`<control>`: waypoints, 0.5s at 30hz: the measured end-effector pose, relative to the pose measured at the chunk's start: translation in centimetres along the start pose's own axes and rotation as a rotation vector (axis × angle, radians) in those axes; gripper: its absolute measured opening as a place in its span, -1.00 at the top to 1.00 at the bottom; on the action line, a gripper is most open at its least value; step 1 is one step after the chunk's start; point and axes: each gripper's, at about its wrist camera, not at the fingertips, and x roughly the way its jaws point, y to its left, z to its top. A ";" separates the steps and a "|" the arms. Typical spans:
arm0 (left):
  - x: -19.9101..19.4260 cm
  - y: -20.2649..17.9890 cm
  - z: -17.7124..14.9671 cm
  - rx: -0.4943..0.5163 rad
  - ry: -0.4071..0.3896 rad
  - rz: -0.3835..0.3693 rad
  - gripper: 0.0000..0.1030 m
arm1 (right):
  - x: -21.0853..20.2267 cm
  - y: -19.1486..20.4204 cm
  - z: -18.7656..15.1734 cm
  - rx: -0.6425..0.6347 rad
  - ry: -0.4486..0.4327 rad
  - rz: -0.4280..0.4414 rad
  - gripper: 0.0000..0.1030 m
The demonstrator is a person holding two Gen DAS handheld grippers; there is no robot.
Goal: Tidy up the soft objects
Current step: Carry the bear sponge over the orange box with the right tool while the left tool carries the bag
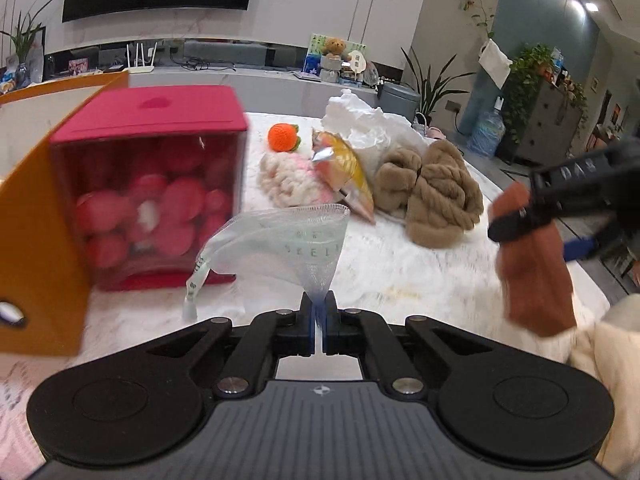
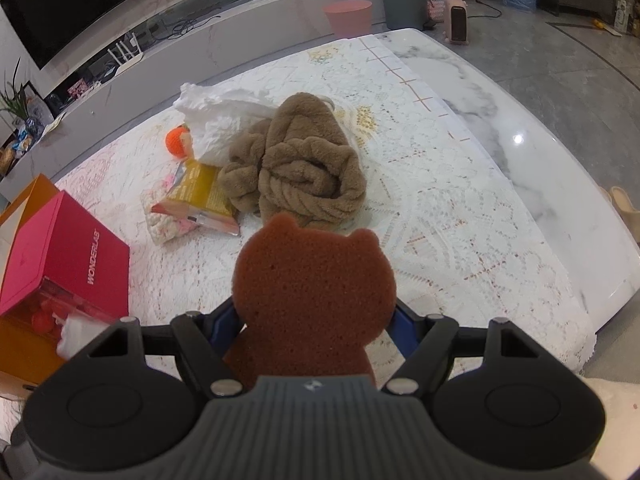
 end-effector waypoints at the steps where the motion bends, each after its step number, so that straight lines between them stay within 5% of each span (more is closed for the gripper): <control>1: -0.5 0.2 -0.2 0.009 -0.014 -0.008 0.95 | 0.0 0.2 -0.1 -0.006 0.000 0.000 -0.44; 8: -3.6 -0.2 1.3 0.089 -0.100 -0.086 0.96 | 0.1 0.9 -0.3 -0.035 0.011 0.003 -0.44; 15: -4.9 -0.6 3.1 0.109 -0.090 -0.193 0.97 | 0.4 1.1 -0.4 -0.049 0.022 -0.006 -0.44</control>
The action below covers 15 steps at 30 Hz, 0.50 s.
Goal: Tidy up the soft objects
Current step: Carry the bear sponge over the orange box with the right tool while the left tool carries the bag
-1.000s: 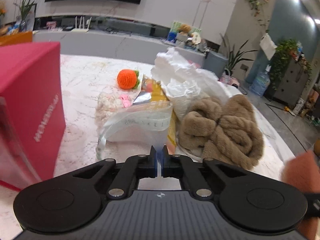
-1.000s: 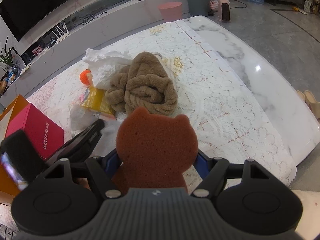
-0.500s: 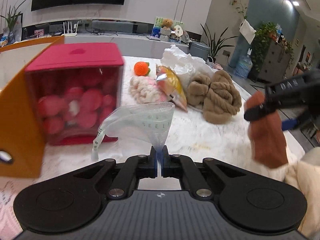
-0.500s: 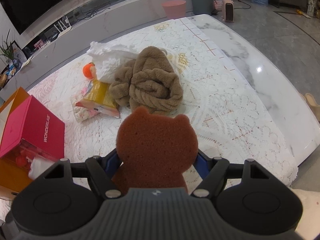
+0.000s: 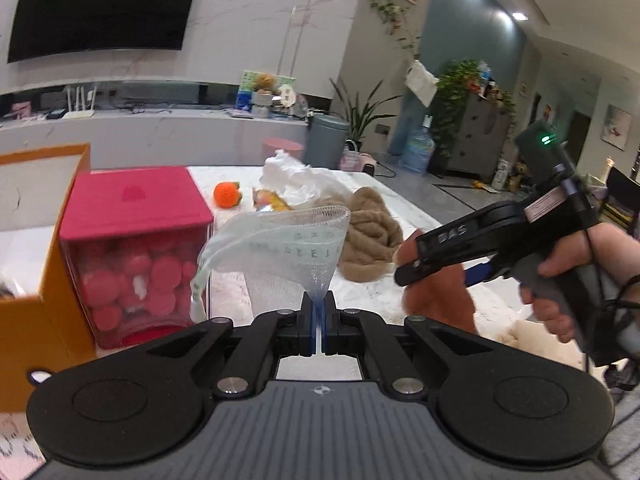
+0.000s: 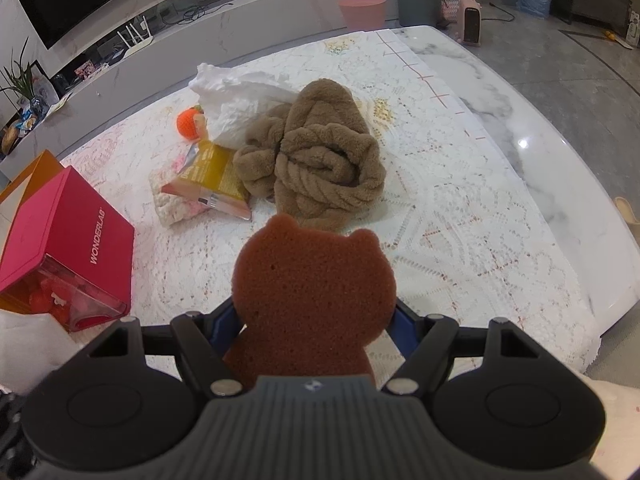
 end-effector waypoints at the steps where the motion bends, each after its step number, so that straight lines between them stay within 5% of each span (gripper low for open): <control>1: -0.3 -0.1 0.3 0.009 -0.009 0.006 0.97 | 0.0 0.0 0.0 -0.003 0.000 -0.003 -0.44; 15: -4.3 1.5 3.8 0.030 -0.135 0.118 0.96 | -0.3 1.0 0.2 -0.001 -0.017 0.028 -0.44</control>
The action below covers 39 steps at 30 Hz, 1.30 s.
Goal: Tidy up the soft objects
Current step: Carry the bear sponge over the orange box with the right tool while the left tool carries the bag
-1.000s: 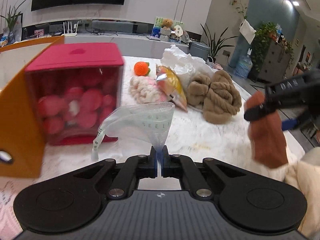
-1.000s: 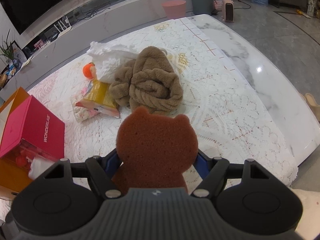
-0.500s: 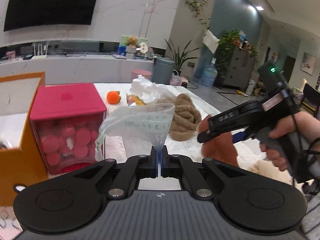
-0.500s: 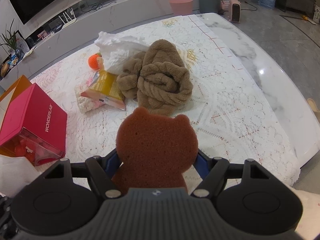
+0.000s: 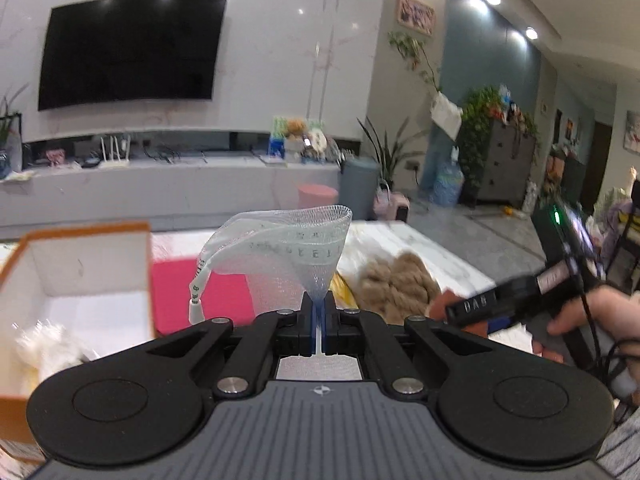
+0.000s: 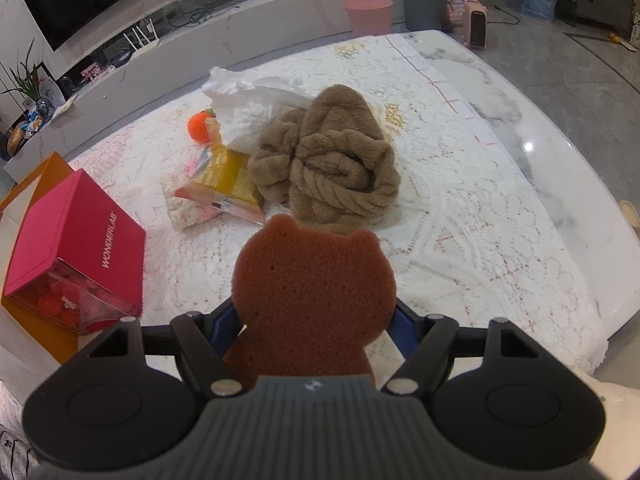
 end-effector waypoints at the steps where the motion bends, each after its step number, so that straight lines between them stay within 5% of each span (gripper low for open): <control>1: -0.3 0.4 0.3 -0.007 -0.014 0.002 0.96 | -0.1 0.2 0.0 0.003 -0.009 0.008 -0.44; 13: -4.2 7.8 2.9 -0.086 -0.196 0.205 0.96 | -0.3 1.9 0.2 0.065 -0.049 -0.008 -0.43; 17: -4.8 10.6 2.9 -0.150 -0.185 0.285 0.96 | -0.7 2.5 0.4 0.085 -0.081 -0.011 -0.43; 23: -5.0 14.1 1.3 -0.259 -0.232 0.298 0.95 | -1.2 3.4 0.1 0.160 -0.104 0.118 -0.43; 39: -5.0 19.3 -0.9 -0.378 -0.204 0.313 0.95 | -3.8 9.7 -1.1 0.066 -0.219 0.113 -0.43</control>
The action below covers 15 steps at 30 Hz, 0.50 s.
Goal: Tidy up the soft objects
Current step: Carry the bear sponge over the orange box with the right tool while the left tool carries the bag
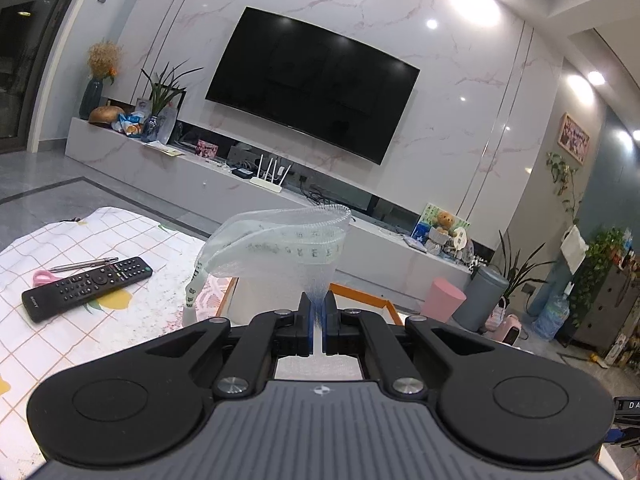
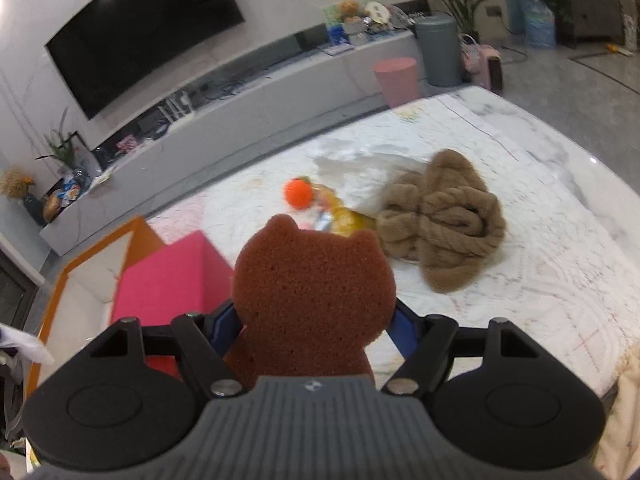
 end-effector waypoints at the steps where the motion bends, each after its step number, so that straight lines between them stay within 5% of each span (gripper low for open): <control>1: 0.1 0.1 0.2 0.000 -0.003 -0.001 0.95 | -0.3 0.7 -0.1 -0.019 -0.007 0.007 -0.43; 15: 0.7 1.7 1.5 -0.032 0.009 -0.059 0.94 | -2.0 12.4 -1.2 -0.267 -0.057 0.126 -0.44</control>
